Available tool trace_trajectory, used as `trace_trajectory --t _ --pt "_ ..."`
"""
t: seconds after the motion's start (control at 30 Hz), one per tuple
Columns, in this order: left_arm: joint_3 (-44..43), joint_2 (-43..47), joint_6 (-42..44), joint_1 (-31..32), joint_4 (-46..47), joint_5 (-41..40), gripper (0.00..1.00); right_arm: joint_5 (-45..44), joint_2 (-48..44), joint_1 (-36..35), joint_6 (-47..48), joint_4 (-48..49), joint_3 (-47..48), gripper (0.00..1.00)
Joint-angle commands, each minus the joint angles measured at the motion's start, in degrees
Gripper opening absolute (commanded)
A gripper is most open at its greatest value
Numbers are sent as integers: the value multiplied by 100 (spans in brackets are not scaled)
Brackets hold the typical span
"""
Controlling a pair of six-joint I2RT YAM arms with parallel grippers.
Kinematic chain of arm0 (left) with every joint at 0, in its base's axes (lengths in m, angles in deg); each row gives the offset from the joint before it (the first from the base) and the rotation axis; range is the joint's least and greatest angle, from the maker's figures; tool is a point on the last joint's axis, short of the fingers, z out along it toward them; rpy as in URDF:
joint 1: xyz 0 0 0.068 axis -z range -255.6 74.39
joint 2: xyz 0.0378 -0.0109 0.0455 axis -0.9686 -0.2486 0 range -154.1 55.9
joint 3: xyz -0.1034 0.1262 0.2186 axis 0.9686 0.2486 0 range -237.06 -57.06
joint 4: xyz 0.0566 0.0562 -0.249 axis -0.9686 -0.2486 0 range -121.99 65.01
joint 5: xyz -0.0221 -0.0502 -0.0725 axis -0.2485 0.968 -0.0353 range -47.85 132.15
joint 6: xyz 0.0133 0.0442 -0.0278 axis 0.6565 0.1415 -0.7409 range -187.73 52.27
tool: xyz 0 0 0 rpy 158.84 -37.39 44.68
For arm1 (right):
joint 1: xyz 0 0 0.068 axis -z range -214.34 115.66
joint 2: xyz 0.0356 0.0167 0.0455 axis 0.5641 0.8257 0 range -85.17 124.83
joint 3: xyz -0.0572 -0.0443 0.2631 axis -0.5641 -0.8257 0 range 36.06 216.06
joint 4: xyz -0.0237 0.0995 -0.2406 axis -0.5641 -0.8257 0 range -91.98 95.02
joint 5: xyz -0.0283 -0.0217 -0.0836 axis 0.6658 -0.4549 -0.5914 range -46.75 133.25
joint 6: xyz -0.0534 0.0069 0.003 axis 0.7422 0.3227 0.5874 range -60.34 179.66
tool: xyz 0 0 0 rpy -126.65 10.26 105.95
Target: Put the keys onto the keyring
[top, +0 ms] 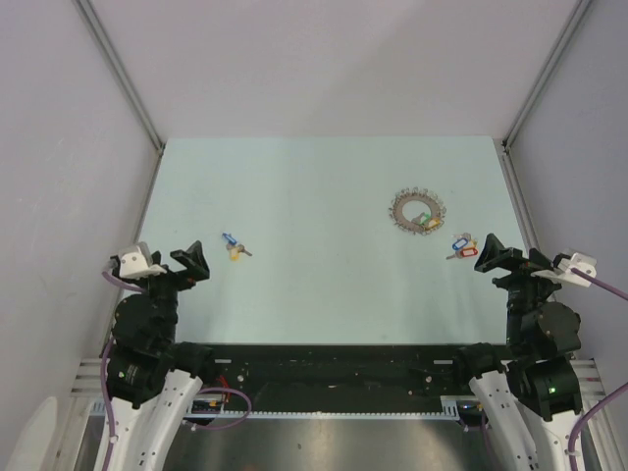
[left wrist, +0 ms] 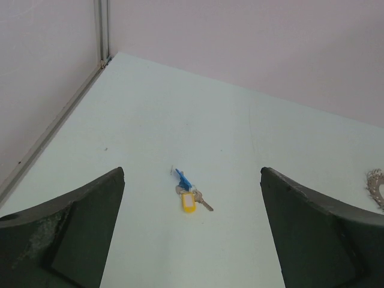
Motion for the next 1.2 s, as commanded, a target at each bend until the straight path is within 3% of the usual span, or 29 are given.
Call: trace_trajectory --t 0.0,0.2,0.6,0.8,1.17 --pt "-88 164 -147 26 78 86 100 -37 80 -10 103 173 9 100" --pt "-79 331 -182 97 43 86 100 262 747 -10 -134 67 202 100" --pt "-35 594 -129 202 25 42 100 2063 4148 -10 -767 488 677 100" --pt "-17 700 -94 220 43 51 100 2336 5807 69 -451 902 1134 100" --pt "0 753 -50 290 43 24 100 3637 8244 298 321 1895 1977 100"
